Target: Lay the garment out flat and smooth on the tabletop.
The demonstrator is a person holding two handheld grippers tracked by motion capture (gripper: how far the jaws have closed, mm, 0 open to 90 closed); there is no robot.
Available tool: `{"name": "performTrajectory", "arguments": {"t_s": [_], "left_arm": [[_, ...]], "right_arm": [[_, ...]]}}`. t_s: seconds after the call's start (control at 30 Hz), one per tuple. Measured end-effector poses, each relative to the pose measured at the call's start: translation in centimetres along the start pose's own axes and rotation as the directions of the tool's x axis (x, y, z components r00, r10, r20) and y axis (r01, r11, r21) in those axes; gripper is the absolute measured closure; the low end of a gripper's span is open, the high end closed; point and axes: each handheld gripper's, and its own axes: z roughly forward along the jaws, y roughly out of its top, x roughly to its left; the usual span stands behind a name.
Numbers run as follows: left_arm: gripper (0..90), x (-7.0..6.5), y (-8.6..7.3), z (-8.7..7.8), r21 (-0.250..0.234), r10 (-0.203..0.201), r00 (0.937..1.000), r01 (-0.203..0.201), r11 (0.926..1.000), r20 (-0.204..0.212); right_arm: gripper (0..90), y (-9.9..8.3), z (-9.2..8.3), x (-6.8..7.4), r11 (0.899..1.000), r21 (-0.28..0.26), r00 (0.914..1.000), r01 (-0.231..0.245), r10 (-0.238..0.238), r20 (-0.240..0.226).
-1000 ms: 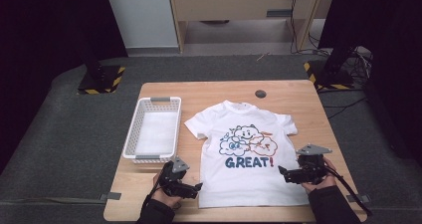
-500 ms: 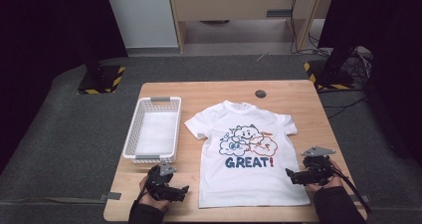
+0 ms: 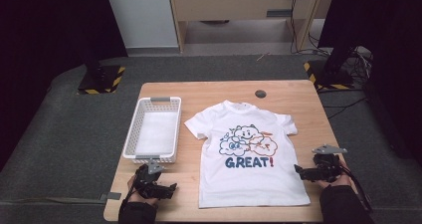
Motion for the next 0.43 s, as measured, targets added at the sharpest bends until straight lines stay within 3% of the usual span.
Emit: {"name": "performTrajectory", "arguments": {"t_s": [0.17, 0.43], "left_arm": [[2.7, 0.9, -0.3, 0.0, -0.003, -0.013, 0.9997, 0.012, 0.9999, -0.021], [0.4, 1.7, -0.8, 0.4, -0.024, -0.050, 0.9986, 0.049, 0.9985, -0.019]], "right_arm": [[0.4, -0.4, 0.4, -0.9, 1.000, 0.000, 0.9998, -0.018, 0.018, 0.000], [0.4, -0.7, 1.0, -1.3, 0.999, -0.013, 0.9993, 0.030, -0.030, 0.021]]}}
